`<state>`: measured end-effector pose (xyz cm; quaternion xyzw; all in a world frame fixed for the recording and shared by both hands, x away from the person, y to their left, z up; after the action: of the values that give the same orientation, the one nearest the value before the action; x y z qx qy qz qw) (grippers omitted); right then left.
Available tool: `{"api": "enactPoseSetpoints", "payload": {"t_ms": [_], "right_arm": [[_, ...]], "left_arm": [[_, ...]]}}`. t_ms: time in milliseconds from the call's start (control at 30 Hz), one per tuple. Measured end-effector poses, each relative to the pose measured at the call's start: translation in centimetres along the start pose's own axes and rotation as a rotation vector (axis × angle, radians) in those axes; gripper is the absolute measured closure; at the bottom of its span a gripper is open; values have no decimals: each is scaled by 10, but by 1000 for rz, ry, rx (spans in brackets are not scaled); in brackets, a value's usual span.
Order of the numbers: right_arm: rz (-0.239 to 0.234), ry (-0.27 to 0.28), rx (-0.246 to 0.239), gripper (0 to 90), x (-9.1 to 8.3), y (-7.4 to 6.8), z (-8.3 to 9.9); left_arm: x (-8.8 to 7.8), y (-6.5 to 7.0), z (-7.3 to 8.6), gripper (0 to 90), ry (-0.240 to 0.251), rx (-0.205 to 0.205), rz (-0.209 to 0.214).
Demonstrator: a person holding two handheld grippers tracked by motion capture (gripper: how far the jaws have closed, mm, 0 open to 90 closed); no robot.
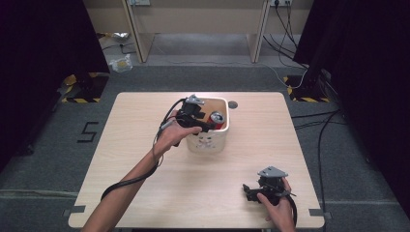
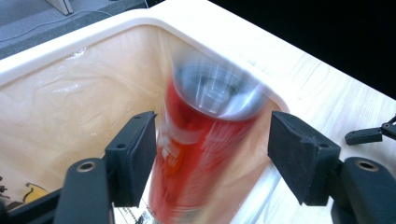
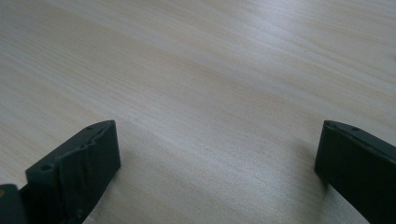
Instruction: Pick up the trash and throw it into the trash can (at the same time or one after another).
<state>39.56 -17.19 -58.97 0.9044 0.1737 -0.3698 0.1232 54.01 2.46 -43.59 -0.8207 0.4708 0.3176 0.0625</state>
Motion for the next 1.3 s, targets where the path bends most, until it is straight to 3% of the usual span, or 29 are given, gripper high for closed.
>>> {"api": "enactPoseSetpoints", "payload": {"t_ms": [433, 733, 867, 967, 1300], "right_arm": [[-1, 1, -1, 4, 0, 0, 0], [0, 1, -2, 4, 0, 0, 0], [-1, 0, 0, 4, 0, 0, 0], [-1, 0, -1, 3, 0, 0, 0], [1, 0, -3, 3, 0, 0, 0]], "left_arm": [[-10, 0, -8, 261, 33, -3, -10], [-43, -4, -16, 249, 80, -13, -32], [-64, -12, -15, 248, 98, -19, -61], [-71, -17, -12, 248, 103, -24, -72], [-102, -43, 11, 248, 127, -71, -126]]}}
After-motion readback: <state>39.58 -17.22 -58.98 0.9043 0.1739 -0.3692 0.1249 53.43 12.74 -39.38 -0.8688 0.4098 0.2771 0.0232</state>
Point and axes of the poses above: each handheld gripper's, and its own axes: x roughly forward along the jaws, z roughly out of its underside, y roughly to its right, the point moved 10 cm from there along x, roughly forward along the jaws, and after that the axes turned 7 degrees about z, right-handed, at the moved point
